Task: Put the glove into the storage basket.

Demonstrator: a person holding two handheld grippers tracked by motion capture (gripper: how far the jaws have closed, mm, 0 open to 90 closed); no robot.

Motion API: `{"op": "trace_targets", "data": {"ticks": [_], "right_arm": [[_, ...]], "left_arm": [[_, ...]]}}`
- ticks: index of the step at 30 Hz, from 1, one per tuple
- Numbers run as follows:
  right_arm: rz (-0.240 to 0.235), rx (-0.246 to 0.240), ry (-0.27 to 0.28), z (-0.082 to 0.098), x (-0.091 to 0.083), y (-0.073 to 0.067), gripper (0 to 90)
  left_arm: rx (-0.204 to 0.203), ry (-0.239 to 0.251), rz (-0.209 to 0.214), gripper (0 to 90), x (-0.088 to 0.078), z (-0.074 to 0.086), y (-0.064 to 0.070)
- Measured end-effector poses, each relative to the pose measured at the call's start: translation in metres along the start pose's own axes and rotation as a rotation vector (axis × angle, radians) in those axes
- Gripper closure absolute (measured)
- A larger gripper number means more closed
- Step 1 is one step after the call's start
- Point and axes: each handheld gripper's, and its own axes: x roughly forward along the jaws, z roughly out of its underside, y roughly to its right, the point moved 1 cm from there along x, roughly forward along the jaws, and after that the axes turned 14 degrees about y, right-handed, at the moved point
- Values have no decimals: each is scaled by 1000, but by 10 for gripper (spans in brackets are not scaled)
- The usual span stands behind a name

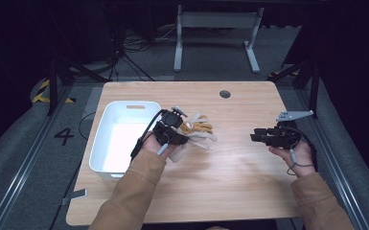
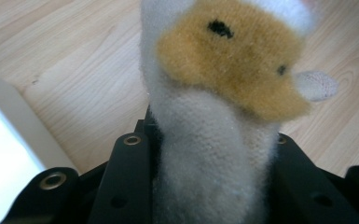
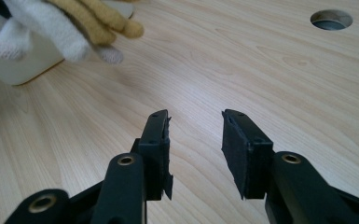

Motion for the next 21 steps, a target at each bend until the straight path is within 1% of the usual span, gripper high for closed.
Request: {"op": "trace_targets", "data": {"ticks": [2,5,7,9,10,12,14,16,17,18,19,20,21], "right_arm": [[5,13,-6,2,-3,0,616],[7,21,-4,4,-7,2,612],[7,31,-4,6,-10,3,608],[13,67,-10,8,-12,3,607],[14,71,-14,9,-12,3,607],[14,77,-21,10,-13,3,607],[14,85,-27,11,-13,3,606],[14,90,-28,11,-13,2,606],[15,91,-27,11,-12,2,606],[15,86,-29,11,-13,2,605],[17,85,-27,10,-13,1,605],[17,83,-25,10,-13,1,605],[16,83,-24,10,-12,1,604]], "left_arm": [[-11,-5,-7,683,-2,-4,-2],[-9,-13,-23,683,-5,-10,-5],[-16,-11,-23,681,-6,-13,-8],[-28,-16,-41,679,-7,-15,-11],[-40,-19,-48,679,-8,-17,-13],[-53,-20,-54,680,-9,-18,-15],[-58,-25,-73,680,-11,-20,-19],[-71,-24,-71,680,-13,-20,-21],[-84,-23,-82,679,-14,-20,-23],[-81,-27,-87,680,-15,-21,-24],[-94,-25,-93,679,-16,-21,-25],[-97,-26,-99,680,-17,-22,-27],[-111,-24,-102,680,-18,-23,-28]]}}
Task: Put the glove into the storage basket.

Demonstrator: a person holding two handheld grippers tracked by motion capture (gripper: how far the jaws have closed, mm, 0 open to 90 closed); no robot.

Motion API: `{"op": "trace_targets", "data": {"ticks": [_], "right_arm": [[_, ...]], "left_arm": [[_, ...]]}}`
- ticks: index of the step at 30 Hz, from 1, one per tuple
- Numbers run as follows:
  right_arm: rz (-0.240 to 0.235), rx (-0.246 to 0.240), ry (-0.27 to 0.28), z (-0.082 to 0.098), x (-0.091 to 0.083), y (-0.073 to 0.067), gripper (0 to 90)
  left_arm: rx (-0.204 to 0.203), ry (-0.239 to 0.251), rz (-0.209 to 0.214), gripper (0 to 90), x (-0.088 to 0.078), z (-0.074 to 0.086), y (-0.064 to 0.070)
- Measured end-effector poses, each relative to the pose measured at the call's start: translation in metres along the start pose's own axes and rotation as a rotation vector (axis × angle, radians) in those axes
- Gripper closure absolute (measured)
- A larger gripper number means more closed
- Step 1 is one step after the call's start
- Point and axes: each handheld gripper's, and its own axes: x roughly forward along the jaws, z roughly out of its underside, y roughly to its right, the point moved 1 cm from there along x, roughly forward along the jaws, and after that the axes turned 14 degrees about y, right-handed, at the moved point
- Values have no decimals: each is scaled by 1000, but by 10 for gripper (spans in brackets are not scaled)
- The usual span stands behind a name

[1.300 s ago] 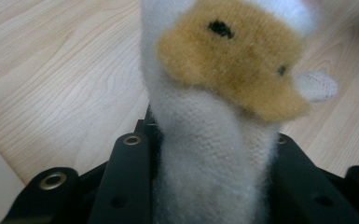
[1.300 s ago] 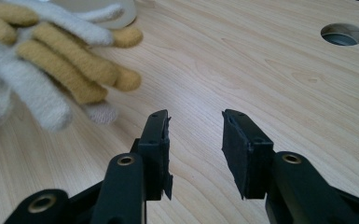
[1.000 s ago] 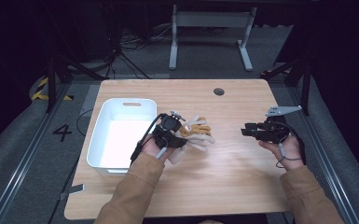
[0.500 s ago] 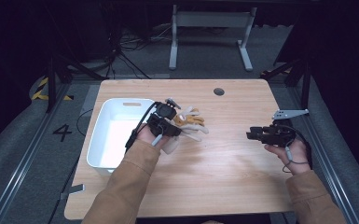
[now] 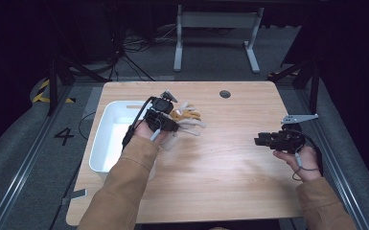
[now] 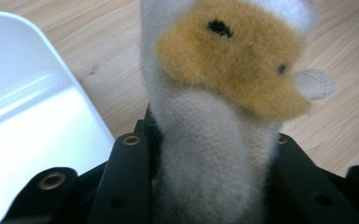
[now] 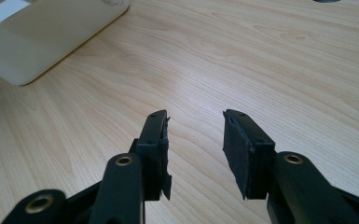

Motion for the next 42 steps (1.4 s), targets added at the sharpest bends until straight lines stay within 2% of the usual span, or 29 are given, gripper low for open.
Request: {"op": "trace_targets", "data": {"ticks": [5,8,11,14,24,31,37,42], "right_arm": [[-6,6,-11,1,1,0,604],[-7,8,-12,1,2,0,603],[-7,14,-8,0,3,0,603],[-14,13,-15,0,5,0,603],[-25,26,-40,-5,20,0,597],[-47,9,-50,-11,34,-4,593],[-55,4,-51,-12,38,-6,592],[-52,8,-53,-12,36,-5,591]], "left_arm": [[-27,-11,-21,680,-6,-5,-4],[-27,-10,-18,680,-11,-8,-5],[-17,-13,-32,680,-15,-10,-6],[-24,-16,-44,680,-19,-10,-8],[-79,0,-86,680,-38,-3,-22],[-115,9,-124,680,-52,4,-33],[-155,-1,-164,679,-55,8,-46],[-203,-13,-198,679,-54,9,-58]]}}
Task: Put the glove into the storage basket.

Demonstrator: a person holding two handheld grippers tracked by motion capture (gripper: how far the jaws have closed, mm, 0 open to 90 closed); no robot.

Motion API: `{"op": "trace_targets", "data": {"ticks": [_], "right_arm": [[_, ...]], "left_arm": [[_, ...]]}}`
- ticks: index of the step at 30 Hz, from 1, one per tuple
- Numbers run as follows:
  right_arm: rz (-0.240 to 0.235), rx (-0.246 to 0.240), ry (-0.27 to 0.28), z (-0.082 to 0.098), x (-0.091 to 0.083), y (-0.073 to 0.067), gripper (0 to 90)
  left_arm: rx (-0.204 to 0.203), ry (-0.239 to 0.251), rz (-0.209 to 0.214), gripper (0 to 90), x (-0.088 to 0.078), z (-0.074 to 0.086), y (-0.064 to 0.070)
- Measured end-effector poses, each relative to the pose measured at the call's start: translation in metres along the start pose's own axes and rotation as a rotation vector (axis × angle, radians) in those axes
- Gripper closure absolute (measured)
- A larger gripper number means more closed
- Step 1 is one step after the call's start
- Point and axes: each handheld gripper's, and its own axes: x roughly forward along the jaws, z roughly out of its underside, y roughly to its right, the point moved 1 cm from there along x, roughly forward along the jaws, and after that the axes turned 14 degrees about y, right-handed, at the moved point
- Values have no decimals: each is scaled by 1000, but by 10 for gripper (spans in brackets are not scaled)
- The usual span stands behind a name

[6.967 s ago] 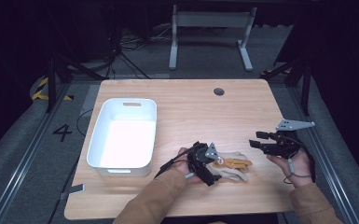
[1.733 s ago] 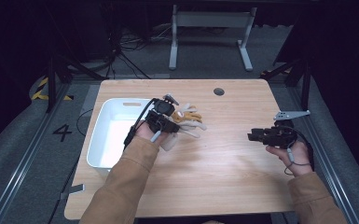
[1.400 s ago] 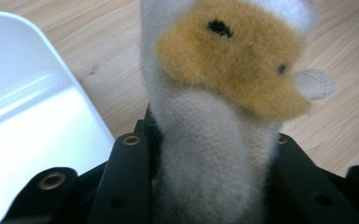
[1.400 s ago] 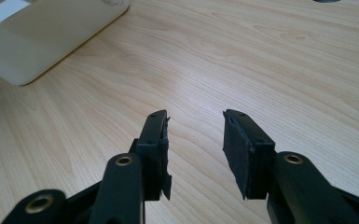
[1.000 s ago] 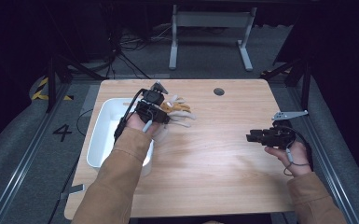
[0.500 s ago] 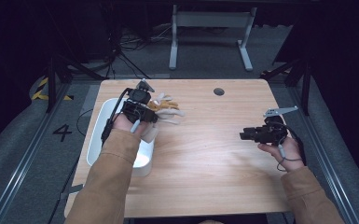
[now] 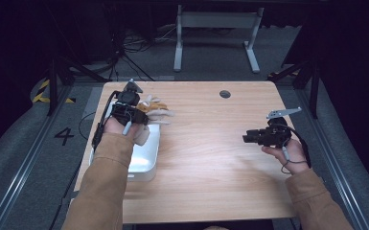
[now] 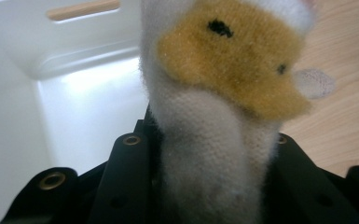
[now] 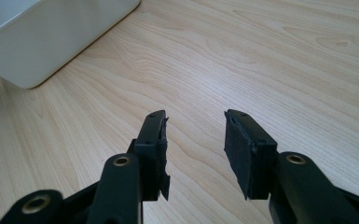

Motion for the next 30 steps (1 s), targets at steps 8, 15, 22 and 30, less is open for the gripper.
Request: {"op": "trace_targets", "data": {"ticks": [8,15,22,30], "right_arm": [[4,6,2,1,-1,1,589],[5,6,-4,1,1,1,589],[8,12,1,2,-2,2,589],[16,23,-5,3,-4,2,588]], "left_arm": [[-86,-21,-55,681,8,3,-20],[-120,-39,-94,681,15,6,-34],[-159,-56,-115,681,24,12,-46],[-174,-52,-130,679,33,17,-51]]}}
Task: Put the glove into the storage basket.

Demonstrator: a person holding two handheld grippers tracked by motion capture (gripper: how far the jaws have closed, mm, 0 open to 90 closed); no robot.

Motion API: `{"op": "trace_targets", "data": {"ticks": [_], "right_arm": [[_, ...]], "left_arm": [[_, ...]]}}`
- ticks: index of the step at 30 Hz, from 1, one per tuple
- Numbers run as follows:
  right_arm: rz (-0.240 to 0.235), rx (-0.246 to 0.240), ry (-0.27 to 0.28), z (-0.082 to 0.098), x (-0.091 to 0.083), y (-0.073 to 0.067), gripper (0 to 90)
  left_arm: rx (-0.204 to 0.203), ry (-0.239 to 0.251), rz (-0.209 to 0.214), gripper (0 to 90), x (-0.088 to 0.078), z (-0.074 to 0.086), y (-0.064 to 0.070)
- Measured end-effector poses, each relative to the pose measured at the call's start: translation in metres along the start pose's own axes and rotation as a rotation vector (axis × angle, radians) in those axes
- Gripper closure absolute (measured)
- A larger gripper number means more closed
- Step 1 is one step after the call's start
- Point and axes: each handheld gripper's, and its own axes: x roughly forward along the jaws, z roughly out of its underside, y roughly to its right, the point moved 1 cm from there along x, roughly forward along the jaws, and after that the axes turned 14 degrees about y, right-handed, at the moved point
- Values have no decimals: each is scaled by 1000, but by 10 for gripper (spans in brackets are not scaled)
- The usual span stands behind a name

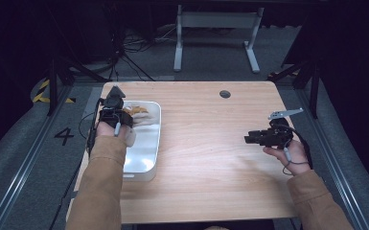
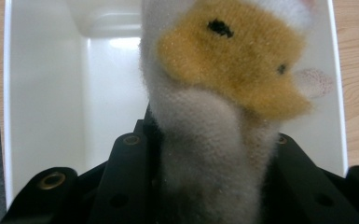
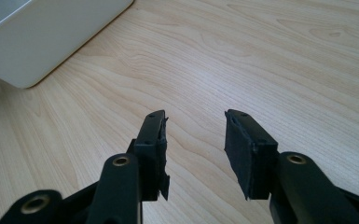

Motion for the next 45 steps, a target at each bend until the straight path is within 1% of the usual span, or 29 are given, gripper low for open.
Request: {"op": "trace_targets", "data": {"ticks": [2,4,6,7,10,18,24,29,32,34,37,39,45], "right_arm": [[3,0,2,0,-1,0,587],[5,2,0,1,-1,0,587],[3,4,-1,1,-1,0,587],[3,4,0,1,-1,0,587],[5,8,0,2,-2,1,586],[1,8,-3,2,-1,1,585],[4,11,-6,3,0,2,585],[5,12,-9,3,0,2,583],[4,12,-13,4,1,2,582],[6,13,-15,4,1,3,582],[5,14,-16,4,1,2,581],[4,13,-17,4,2,2,580],[8,18,-23,5,2,3,579]], "left_arm": [[-6,-5,0,680,3,2,0],[-16,-8,10,679,6,4,-3],[-42,2,23,677,10,7,-6],[-47,-3,20,677,11,7,-7],[-46,-17,7,678,16,10,-8],[-55,-8,-7,677,26,19,-12],[-76,-26,-20,677,36,28,-15],[-84,-35,-19,676,43,34,-17],[-102,-32,-13,672,46,36,-18],[-102,-44,-14,668,48,38,-19],[-98,-44,-24,663,50,40,-19],[-99,-50,-15,661,52,41,-20],[-94,-59,-8,657,56,44,-20]]}}
